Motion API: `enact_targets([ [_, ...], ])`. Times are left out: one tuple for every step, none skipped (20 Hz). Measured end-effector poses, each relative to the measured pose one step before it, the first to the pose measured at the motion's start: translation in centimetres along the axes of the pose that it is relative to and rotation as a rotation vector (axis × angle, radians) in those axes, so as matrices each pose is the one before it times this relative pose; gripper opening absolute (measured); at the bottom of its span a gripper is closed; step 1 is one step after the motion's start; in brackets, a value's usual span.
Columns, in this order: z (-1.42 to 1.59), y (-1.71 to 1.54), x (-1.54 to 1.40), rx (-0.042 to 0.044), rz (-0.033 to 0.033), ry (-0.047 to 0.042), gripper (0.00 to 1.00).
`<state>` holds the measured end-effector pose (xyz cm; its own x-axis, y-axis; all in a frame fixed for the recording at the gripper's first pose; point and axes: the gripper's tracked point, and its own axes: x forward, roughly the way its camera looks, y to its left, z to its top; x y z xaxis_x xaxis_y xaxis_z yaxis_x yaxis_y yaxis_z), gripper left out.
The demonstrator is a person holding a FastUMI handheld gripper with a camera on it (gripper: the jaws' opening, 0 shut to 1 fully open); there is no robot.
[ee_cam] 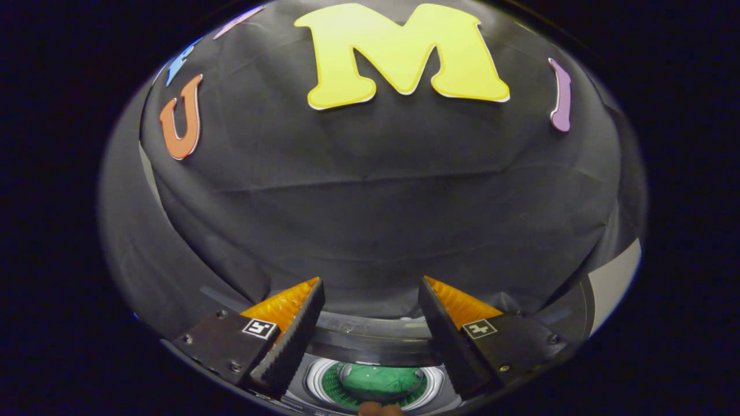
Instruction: Put the clothes into the washing machine and then close the washing machine lid.
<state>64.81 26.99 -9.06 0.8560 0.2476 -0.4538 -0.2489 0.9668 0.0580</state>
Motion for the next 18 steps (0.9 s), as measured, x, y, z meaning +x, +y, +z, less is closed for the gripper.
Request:
enact_targets([
  [-0.233,0.101,-0.365,-0.0062,0.00634,-0.02129,1.0],
  [-0.409,0.181,-0.702,-0.0047,0.00332,-0.02354,1.0],
  [-0.649,0.149,-0.97,-0.00271,0.00014,-0.02465,1.0],
  [-0.608,0.123,-0.953,-0.00231,-0.00166,-0.02073,1.0],
  [-0.644,0.156,-0.905,-0.00045,-0.00282,-0.01899,1.0],
  [-0.499,0.198,-0.614,-0.00281,-0.00071,-0.01396,1.0],
  [-0.485,0.054,-0.458,-0.00281,0.00022,-0.01441,1.0],
  [-0.487,0.143,-0.579,-0.00499,0.00216,-0.0102,1.0],
  [-0.641,0.103,-0.529,-0.0003,0.00334,-0.00422,1.0],
  [-0.603,0.057,-0.41,0.00573,0.00504,0.00344,1.0],
  [-0.599,0.062,-0.428,0.00681,0.00651,0.0003,1.0],
  [-0.742,0.05,-0.533,0.00128,0.00666,0.00488,1.0],
  [-0.947,-0.081,-0.536,0.00611,-0.00172,0.00318,1.0],
  [-1.107,-0.077,-0.635,0.01074,-0.00037,0.01439,1.0],
  [-1.177,-0.026,-0.734,0.02299,0.00059,0.01529,1.0],
  [-1.298,-0.25,-0.793,0.0141,-0.0124,0.0128,1.0],
  [-1.092,-0.353,-0.626,0.00457,-0.00739,0.00283,0.98],
  [-1.018,-0.13,-0.966,-0.01475,-0.00122,-0.00012,0.98],
])
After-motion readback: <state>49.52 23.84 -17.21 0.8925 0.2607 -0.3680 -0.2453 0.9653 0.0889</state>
